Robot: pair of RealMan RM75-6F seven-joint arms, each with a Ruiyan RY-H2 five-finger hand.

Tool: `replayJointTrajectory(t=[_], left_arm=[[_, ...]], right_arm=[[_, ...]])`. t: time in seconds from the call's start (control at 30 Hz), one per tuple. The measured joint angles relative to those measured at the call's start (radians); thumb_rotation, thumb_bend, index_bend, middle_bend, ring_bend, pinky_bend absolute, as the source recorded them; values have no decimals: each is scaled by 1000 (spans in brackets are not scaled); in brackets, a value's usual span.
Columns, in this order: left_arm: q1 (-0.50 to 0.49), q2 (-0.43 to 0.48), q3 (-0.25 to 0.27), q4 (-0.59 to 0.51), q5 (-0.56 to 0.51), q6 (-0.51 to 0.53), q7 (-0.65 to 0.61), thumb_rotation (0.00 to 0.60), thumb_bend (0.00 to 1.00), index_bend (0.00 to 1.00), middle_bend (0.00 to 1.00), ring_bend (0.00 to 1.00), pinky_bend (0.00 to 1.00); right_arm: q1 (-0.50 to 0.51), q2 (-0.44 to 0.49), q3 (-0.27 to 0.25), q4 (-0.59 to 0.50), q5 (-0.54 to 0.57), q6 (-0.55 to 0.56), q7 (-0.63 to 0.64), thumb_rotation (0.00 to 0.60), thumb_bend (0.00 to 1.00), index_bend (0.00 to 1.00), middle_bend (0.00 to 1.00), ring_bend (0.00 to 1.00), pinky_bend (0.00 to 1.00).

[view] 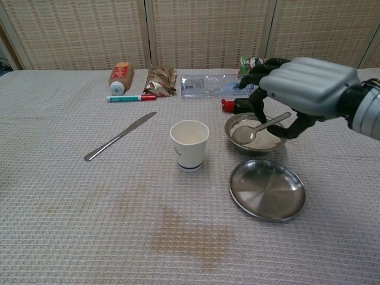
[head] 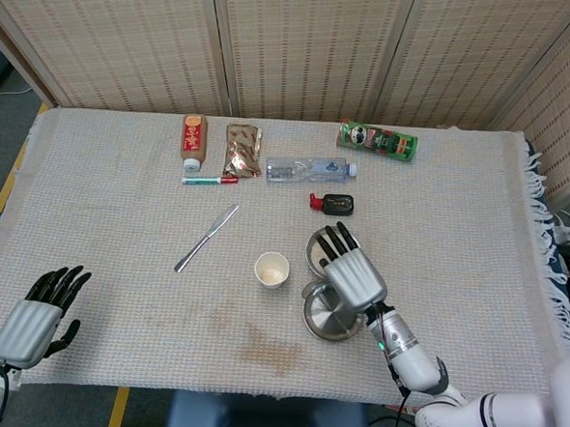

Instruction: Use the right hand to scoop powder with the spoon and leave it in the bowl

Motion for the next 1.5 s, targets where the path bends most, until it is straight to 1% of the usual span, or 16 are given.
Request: replayJointTrajectory(t=[0.1,0.17,0.3,0.43,0.57,0.63,0.73,0.83,0.9,0.97,1.07,1.17,1.23,1.37,1.4,1.5], left_arm=[[1,-7,3,-5,6,0,18,600,456,0,0,0,107],[3,-10,6,-7,12,3,28,600,455,0,0,0,107],[7,-14,11,-12,16,4,38,600,455,0,0,0,107],[10,-15,7,-11,10,8,42,600,455,0,0,0,107],[12,-15,5,-9,6,9,41,600,455,0,0,0,107],[13,-15,5,-9,5,9,41,600,456,0,0,0,108],[13,-14,4,-7,2,8,39,600,455,0,0,0,107],[14,-13,3,-6,0,9,35,600,455,0,0,0,107],[14,-12,2,-6,-1,9,35,600,455,0,0,0,107],[15,-12,2,-7,1,11,34,600,455,0,0,0,107],[18,-10,2,-9,8,23,33,600,455,0,0,0,107],[24,-9,-2,-9,12,43,28,600,455,0,0,0,108],[31,-11,-9,-9,8,62,25,600,455,0,0,0,109],[45,-19,-31,-1,-16,96,26,600,454,0,0,0,109],[46,-18,-33,-1,-22,95,26,600,454,0,0,0,109],[44,-15,-38,3,-26,84,23,600,454,0,0,0,109]], right_arm=[[-49,10,-32,24,-64,-25,51,600,337,707,114,0,0],[-62,1,-40,49,-82,-40,56,600,336,707,114,0,0],[-86,-35,-40,121,-91,-84,88,600,336,700,114,0,0],[-94,-58,-31,150,-91,-134,111,600,335,658,114,0,0],[-97,-68,-19,167,-91,-169,105,600,336,514,114,0,0],[-100,-65,-13,159,-88,-174,106,600,333,416,112,0,0],[-105,-44,-12,137,-89,-182,108,600,275,256,79,0,0],[-113,-8,-13,98,-93,-186,119,600,199,156,58,0,0],[-124,21,-13,69,-107,-181,141,600,183,121,51,0,0],[-136,44,-14,48,-128,-168,167,600,182,111,48,0,0],[-168,76,-21,14,-182,-116,207,600,182,110,44,0,0],[-220,102,-38,-8,-251,-20,234,600,182,100,24,0,0],[-278,117,-57,-14,-291,76,237,600,181,79,6,0,0],[-430,129,-86,-1,-337,292,225,600,181,44,0,0,0],[-483,130,-90,11,-346,360,231,600,181,35,0,0,0],[-604,141,-92,40,-364,486,273,600,181,24,0,0,0]])
